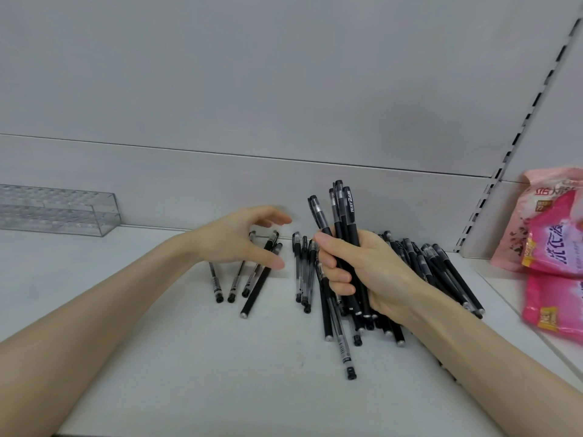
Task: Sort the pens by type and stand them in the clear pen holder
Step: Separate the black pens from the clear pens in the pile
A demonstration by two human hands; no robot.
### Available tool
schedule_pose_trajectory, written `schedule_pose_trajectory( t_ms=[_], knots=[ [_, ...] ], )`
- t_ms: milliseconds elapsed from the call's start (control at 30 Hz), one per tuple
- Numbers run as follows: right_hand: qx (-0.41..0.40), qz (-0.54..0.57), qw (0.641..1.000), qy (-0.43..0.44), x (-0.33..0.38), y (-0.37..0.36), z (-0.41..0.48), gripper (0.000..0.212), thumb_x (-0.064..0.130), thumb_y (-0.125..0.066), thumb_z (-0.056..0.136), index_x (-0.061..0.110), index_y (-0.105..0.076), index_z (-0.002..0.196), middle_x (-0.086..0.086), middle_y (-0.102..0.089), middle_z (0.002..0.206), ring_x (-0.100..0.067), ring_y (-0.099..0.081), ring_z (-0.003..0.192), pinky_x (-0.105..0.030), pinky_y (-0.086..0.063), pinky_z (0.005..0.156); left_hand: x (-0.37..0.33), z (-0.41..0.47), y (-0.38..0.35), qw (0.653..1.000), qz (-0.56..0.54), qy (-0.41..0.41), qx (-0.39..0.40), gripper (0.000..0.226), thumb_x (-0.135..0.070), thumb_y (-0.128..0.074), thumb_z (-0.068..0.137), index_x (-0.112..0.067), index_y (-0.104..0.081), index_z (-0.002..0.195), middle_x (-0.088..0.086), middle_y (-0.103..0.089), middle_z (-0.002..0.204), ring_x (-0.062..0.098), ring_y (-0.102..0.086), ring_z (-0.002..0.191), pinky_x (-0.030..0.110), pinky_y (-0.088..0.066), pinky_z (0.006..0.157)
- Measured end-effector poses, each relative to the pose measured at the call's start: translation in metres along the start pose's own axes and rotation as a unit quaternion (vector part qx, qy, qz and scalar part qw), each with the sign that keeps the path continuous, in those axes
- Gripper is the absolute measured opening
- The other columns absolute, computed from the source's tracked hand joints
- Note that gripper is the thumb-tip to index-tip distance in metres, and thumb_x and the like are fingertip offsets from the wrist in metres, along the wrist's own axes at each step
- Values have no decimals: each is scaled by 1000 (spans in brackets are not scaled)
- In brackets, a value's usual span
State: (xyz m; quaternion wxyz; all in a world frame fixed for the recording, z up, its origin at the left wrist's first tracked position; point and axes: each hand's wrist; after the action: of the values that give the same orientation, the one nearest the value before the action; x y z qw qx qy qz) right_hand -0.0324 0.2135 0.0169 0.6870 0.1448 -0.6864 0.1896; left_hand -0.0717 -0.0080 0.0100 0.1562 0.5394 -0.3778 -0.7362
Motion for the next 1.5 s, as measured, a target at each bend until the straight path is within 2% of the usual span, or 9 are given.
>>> schedule_pose_trajectory(
  t_ms=[167, 433, 633, 767, 900, 1000, 1167, 1300, 1500],
  knots=[
    [-3, 38, 999, -6, -1, -2, 0, 11, 16, -52, 96, 6, -52, 100, -1, -47, 59, -9, -35, 43, -19, -30, 37, 3, -3, -4, 996, 29, 23, 77, 60, -29, -79, 74, -35, -46, 123, -23, -50, 124, -16, -42, 114, -6, -27, 86],
    [1, 25, 1000, -8, -2, -3, 1, 16, 17, -53, 96, 4, -54, 105, -1, -49, 60, -9, -36, 44, -19, -31, 38, 1, -3, -5, 999, 15, 12, 36, 59, -39, -86, 63, -49, -48, 107, -17, -55, 116, -10, -46, 112, 3, -32, 89],
    [7, 23, 1000, -12, -3, -3, 0, 17, 16, -52, 96, 2, -54, 105, -2, -49, 60, -9, -37, 43, -19, -32, 37, 4, -4, -8, 996, 69, 30, 45, 65, -70, -70, 47, -49, -52, 106, -23, -54, 115, 2, -48, 115, 30, -38, 103],
    [5, 19, 1000, -15, -2, -4, -1, 16, 16, -52, 96, 2, -54, 103, -2, -49, 60, -9, -36, 43, -19, -31, 37, -4, -6, -8, 1000, -2, 6, 0, 59, -44, -85, 55, -43, -56, 107, -13, -60, 113, -6, -52, 106, 12, -40, 93],
    [-4, 18, 1000, -5, -3, -5, 0, 17, 16, -51, 97, 1, -56, 100, -7, -59, 65, -13, -49, 48, -22, -39, 39, -23, -11, -4, 986, -139, -31, -83, 45, -1, -81, 68, -21, -64, 104, 3, -65, 109, 8, -63, 84, 19, -50, 76],
    [-14, 44, 999, 0, -4, -4, 1, 21, 17, -48, 98, 2, -59, 107, -16, -72, 87, -21, -70, 74, -28, -58, 59, -41, -15, -4, 955, -238, -61, -164, 37, 7, -76, 70, -16, -66, 98, 4, -67, 104, 17, -68, 83, 27, -56, 75],
    [19, 54, 998, 5, -3, -4, -1, 27, 19, -44, 100, 5, -56, 120, -17, -70, 108, -30, -69, 99, -41, -56, 88, -66, -10, -12, 916, -308, -96, -238, 30, 6, -75, 71, -10, -66, 95, 0, -68, 92, 20, -70, 81, 30, -57, 74],
    [43, 73, 996, 27, 0, -4, -5, 27, 18, -43, 100, 3, -56, 118, -16, -72, 93, -26, -71, 80, -38, -59, 77, -80, -3, -19, 917, -256, -119, -282, 28, -1, -79, 69, -8, -66, 93, 3, -70, 91, 14, -69, 81, 20, -53, 74],
    [29, 62, 997, 43, 8, 12, -10, 24, 13, -48, 97, 0, -55, 116, -2, -48, 68, -11, -44, 54, -23, -44, 50, -79, 11, -28, 936, -136, -149, -289, 23, -19, -76, 78, -22, -68, 99, -13, -68, 100, 0, -62, 97, 24, -50, 86]
  ],
)
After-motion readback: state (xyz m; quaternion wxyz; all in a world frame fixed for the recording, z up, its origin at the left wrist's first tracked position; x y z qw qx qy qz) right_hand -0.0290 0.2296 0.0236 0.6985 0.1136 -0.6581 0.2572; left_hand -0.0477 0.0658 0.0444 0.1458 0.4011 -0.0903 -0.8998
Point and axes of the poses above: each hand's wrist, its own z-axis towards the middle knuckle, its own y-axis out of the back of the hand, x = y × z
